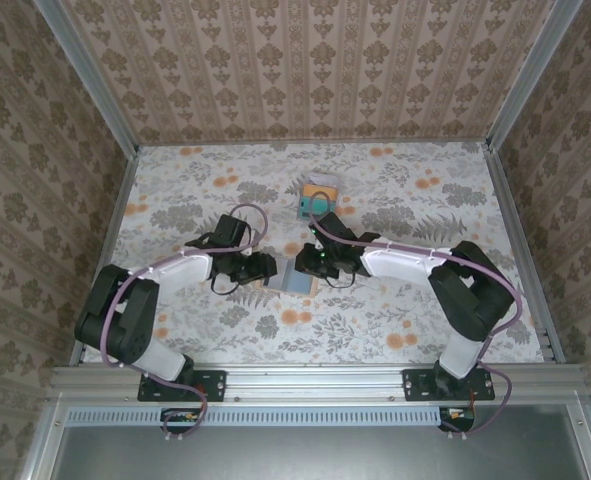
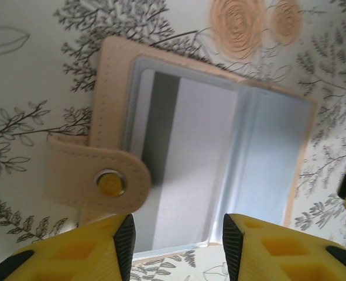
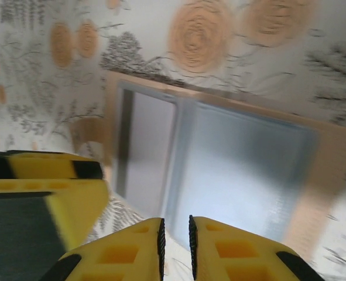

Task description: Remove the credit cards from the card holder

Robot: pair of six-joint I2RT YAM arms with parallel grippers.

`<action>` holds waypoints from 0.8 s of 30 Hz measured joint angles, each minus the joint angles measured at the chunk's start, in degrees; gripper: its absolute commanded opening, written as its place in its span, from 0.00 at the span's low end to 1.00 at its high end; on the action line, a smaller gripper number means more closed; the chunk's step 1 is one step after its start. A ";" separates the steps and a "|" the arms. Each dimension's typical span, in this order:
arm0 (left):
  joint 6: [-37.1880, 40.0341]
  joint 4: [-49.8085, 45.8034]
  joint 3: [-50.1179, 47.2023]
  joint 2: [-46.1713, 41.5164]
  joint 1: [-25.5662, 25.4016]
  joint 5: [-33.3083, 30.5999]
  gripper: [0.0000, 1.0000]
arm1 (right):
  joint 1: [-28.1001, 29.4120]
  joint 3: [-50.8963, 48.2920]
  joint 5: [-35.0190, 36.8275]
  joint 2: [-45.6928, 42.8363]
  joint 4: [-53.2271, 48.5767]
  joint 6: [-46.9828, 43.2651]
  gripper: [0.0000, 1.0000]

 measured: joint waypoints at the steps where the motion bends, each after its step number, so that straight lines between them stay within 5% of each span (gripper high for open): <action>1: 0.00 0.11 -0.09 0.28 0.04 0.00 0.46 | 0.09 0.24 -0.42 0.68 0.92 0.63 0.20; 24: -3.28 6.01 -3.74 0.33 -0.68 0.20 0.43 | 0.90 1.70 -4.90 8.44 6.47 5.95 0.18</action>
